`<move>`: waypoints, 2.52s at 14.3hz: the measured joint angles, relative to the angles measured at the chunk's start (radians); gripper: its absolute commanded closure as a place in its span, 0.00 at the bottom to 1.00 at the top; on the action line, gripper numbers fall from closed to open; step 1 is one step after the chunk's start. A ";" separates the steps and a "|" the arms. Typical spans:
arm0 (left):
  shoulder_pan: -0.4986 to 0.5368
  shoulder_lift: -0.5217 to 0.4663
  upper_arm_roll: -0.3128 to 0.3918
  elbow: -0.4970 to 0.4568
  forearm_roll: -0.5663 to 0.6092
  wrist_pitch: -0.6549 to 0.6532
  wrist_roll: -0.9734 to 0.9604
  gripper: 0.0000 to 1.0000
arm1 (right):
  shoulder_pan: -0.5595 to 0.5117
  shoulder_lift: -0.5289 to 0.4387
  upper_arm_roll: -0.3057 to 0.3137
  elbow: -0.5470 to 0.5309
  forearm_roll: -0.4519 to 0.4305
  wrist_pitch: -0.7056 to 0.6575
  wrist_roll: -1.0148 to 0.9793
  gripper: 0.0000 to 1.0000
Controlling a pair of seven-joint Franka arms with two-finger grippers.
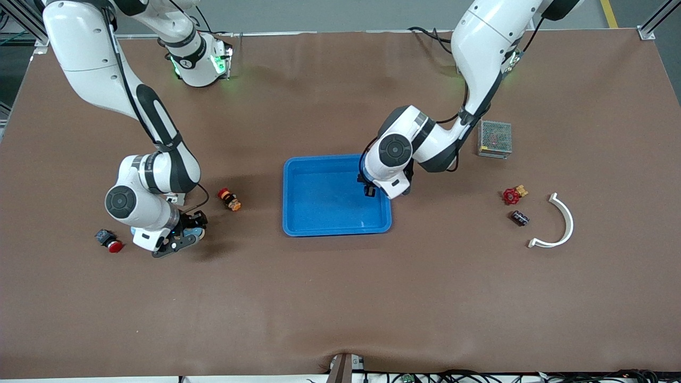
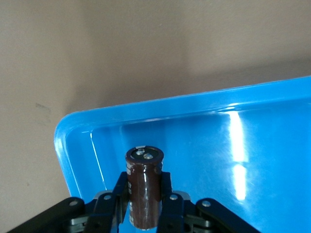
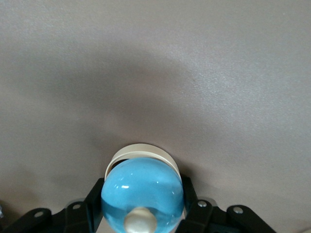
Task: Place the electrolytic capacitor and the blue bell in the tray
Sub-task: 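Release the capacitor in the tray while the right gripper carries the bell over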
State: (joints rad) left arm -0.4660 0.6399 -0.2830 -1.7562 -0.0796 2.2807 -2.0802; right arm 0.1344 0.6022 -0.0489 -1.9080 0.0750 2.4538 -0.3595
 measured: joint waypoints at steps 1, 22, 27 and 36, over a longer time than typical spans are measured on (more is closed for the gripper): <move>-0.004 0.008 0.000 0.000 0.000 0.000 0.000 1.00 | 0.002 -0.001 0.001 0.005 0.001 -0.003 0.001 0.47; 0.172 -0.045 0.027 0.192 0.090 -0.260 0.207 0.00 | 0.494 -0.105 0.014 0.216 0.024 -0.379 1.072 0.49; 0.318 -0.066 0.029 0.181 0.158 -0.398 0.516 0.00 | 0.546 -0.105 0.013 0.198 0.024 -0.326 1.129 0.49; 0.558 -0.069 0.029 0.083 0.305 -0.392 0.960 0.00 | 0.615 -0.093 0.013 0.056 0.024 -0.106 1.164 0.49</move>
State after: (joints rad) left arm 0.0915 0.5705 -0.2539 -1.6735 0.2249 1.8891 -1.1204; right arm 0.7489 0.5097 -0.0364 -1.8518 0.0990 2.3476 0.8041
